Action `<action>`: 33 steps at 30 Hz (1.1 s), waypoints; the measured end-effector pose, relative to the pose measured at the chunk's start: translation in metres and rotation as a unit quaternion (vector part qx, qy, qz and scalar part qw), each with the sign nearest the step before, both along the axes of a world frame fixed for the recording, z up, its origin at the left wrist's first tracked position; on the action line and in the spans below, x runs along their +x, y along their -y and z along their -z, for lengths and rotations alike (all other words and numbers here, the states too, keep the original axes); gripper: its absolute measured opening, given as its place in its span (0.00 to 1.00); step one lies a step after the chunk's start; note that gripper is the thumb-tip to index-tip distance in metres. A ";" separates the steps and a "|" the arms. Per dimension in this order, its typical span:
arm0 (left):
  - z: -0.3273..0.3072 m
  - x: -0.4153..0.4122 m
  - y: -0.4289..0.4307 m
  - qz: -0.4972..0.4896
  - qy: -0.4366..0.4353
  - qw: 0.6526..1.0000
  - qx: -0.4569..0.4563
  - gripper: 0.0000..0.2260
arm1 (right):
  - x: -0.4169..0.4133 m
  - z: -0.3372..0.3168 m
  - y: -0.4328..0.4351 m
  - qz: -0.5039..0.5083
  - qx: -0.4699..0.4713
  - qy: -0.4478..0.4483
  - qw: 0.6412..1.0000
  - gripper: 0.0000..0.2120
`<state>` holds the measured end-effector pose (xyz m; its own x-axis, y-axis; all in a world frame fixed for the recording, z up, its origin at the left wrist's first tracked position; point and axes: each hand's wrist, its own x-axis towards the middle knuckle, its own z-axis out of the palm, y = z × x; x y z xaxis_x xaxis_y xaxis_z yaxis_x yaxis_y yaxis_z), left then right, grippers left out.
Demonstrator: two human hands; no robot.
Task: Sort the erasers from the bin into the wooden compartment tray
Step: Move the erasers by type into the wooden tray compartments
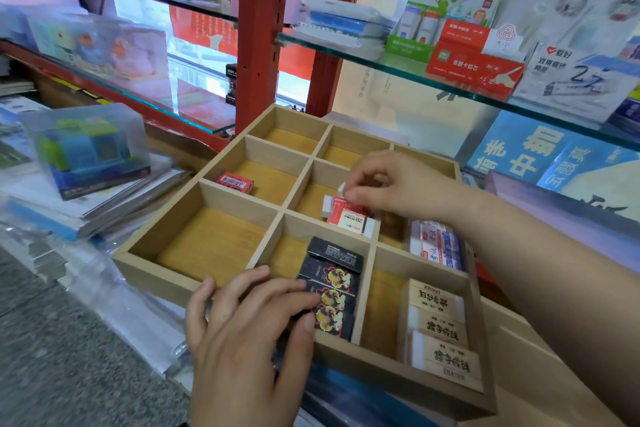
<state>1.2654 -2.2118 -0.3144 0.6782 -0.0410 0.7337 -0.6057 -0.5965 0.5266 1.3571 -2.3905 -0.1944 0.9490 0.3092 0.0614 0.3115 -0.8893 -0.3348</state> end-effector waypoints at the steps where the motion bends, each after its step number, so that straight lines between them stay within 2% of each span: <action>1: 0.000 0.000 0.000 -0.002 0.000 1.000 0.001 0.09 | 0.001 -0.001 -0.002 -0.001 0.043 -0.002 0.999 0.06; 3: 0.000 0.000 0.001 -0.005 0.001 1.000 0.000 0.08 | 0.003 0.000 -0.008 -0.021 0.052 -0.018 0.998 0.12; 6: 0.000 0.000 0.002 -0.006 0.002 1.000 -0.003 0.07 | 0.009 0.010 -0.019 -0.071 -0.053 -0.033 0.996 0.15; 8: -0.001 0.000 0.002 -0.005 0.001 1.000 -0.002 0.07 | 0.010 0.011 -0.020 -0.066 -0.101 -0.042 0.992 0.15; 13: 0.000 0.001 0.000 0.000 0.011 1.000 -0.003 0.07 | 0.003 0.004 -0.017 -0.077 -0.089 -0.078 0.990 0.12; 16: 0.000 0.001 -0.001 0.003 -0.002 1.000 0.003 0.14 | 0.004 0.002 -0.019 -0.058 -0.056 -0.036 0.996 0.11; 18: 0.000 0.001 -0.001 0.004 -0.005 1.000 0.001 0.10 | 0.007 0.000 -0.015 -0.030 -0.030 -0.007 0.999 0.12; 21: 0.001 0.001 -0.001 0.003 -0.009 1.000 -0.001 0.06 | 0.010 0.003 -0.009 -0.028 -0.125 -0.026 0.991 0.15; 23: -0.001 0.001 -0.001 0.000 -0.023 1.000 0.003 0.10 | 0.009 0.006 -0.006 -0.030 -0.155 -0.026 0.987 0.16; 25: -0.003 -0.001 0.000 0.001 -0.030 1.000 -0.003 0.14 | 0.004 0.005 -0.006 -0.035 -0.122 -0.010 0.992 0.16; 29: -0.012 -0.018 0.019 0.040 0.050 0.997 -0.038 0.09 | -0.020 -0.007 0.015 0.034 0.094 0.048 0.994 0.13; 33: -0.010 -0.054 0.069 0.201 0.129 0.968 -0.070 0.07 | -0.072 -0.011 0.070 0.117 0.246 0.096 0.957 0.11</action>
<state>1.2116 -2.2809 -0.3046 0.4211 -0.1512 0.8943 -0.8965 -0.2187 0.3852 1.2854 -2.4608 -0.1830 0.9452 -0.0223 0.3256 0.2205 -0.6919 -0.6875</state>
